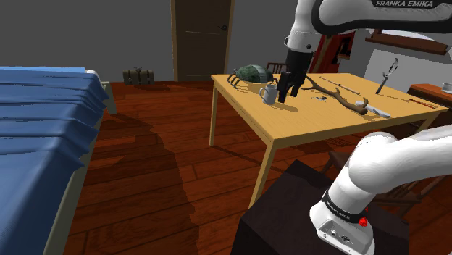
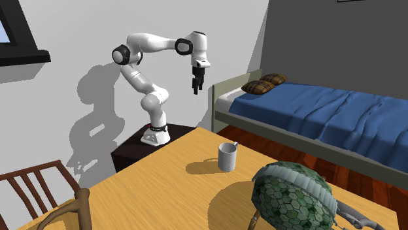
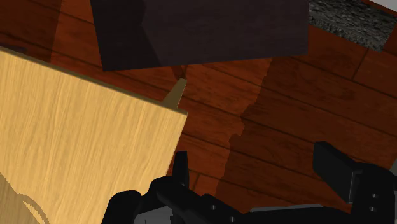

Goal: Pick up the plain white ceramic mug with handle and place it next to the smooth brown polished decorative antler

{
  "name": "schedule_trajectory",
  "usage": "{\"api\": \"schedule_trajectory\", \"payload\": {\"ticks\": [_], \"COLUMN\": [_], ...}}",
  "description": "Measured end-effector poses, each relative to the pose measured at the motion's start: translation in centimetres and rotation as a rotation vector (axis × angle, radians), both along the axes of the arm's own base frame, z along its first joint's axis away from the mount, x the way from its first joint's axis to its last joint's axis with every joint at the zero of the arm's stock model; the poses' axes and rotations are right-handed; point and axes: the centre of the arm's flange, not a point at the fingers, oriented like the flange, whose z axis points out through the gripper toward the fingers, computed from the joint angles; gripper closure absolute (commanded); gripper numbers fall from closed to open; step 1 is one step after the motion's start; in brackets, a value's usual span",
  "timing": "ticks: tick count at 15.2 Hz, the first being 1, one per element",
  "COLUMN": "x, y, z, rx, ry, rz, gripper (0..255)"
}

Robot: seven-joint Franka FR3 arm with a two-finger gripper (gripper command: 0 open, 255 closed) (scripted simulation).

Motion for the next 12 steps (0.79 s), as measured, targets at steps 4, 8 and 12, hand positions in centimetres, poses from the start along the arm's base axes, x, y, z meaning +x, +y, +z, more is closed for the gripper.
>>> {"api": "schedule_trajectory", "payload": {"ticks": [4,8,12], "x": [1.4,3.7,6.2], "y": [-2.2,-6.3,-10.5], "z": [-0.5,-2.0,-3.1], "rx": [0.001,0.003,0.004], "ry": [-0.011,-0.031,-0.054], "rz": [-0.010,-0.026,-0.043], "gripper": [0,0,0]}}
